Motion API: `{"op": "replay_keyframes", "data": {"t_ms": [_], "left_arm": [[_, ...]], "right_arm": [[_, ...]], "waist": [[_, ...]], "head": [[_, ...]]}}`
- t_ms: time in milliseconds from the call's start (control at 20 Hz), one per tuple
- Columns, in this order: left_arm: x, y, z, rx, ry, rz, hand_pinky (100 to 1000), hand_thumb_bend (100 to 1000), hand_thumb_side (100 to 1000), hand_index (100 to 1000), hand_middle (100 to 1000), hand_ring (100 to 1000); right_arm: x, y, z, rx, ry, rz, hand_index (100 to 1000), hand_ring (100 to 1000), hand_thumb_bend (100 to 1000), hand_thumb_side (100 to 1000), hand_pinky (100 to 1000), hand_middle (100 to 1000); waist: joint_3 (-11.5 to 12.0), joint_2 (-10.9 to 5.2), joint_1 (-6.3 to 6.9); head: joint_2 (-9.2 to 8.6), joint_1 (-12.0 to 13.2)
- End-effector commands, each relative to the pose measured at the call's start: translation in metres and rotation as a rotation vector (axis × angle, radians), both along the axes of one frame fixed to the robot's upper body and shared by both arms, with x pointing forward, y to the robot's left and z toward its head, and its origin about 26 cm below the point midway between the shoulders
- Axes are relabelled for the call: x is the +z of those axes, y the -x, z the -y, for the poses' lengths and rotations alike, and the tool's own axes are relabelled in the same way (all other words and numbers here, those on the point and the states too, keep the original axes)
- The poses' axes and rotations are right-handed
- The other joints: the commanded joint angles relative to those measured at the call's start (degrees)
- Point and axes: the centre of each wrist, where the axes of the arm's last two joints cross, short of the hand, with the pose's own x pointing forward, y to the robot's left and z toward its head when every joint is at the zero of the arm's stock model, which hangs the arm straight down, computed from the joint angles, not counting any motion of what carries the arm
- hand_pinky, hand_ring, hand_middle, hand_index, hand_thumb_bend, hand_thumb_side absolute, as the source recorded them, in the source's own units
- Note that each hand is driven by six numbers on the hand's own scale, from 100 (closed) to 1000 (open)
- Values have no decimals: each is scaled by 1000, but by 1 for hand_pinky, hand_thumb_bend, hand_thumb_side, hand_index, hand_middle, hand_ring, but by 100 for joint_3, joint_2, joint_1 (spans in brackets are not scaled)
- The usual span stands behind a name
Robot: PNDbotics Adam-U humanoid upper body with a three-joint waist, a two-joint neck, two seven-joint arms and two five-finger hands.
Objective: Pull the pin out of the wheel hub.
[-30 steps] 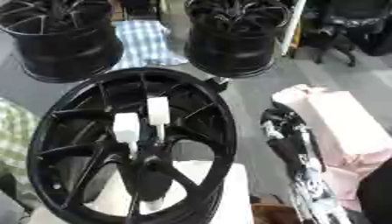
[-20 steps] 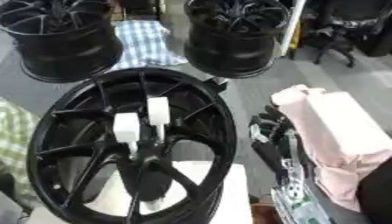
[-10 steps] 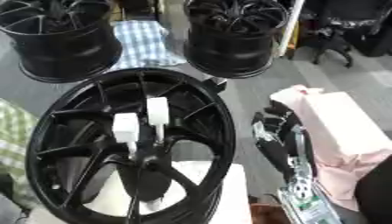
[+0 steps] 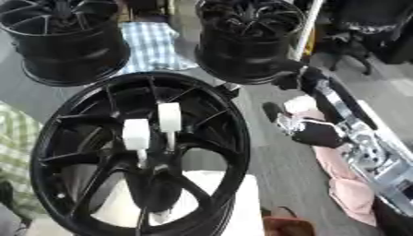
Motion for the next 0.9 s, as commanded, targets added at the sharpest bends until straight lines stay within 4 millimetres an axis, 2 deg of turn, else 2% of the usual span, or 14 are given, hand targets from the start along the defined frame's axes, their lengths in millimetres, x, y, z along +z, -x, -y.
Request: {"op": "replay_keyframes", "data": {"t_ms": [50,100,150,200,450,700,900], "left_arm": [[11,-3,-2,-12,-31,32,509,100,882,696,645,285],[11,-3,0,-16,-29,32,509,100,882,696,645,287],[11,-4,1,-19,-27,33,510,100,882,696,645,288],[12,-4,1,-21,-26,33,509,100,882,696,645,289],[12,-6,6,-37,-20,31,509,100,882,696,645,294],[13,-8,10,-47,-17,28,509,100,883,696,646,297],[13,-9,14,-61,-12,26,509,100,884,696,646,302]], "right_arm": [[44,-8,-5,122,179,-65,934,842,359,397,812,872],[56,-12,-10,148,219,-84,936,849,361,394,817,878],[65,-15,-16,169,254,-103,938,858,245,356,825,879],[73,-18,-21,184,283,-122,939,862,364,391,829,884],[94,-27,-51,188,401,-217,947,892,382,384,862,901],[97,-33,-78,165,523,-285,951,909,429,348,888,907],[99,-39,-92,138,589,-316,959,917,436,330,900,921]], "waist": [[31,-78,17],[54,-81,23],[75,-82,29],[96,-83,31],[188,-86,35],[257,-92,35],[328,-91,41]], "head": [[45,-56],[44,-75],[42,-94],[44,-119],[47,-245],[58,-354],[63,-446]]}}
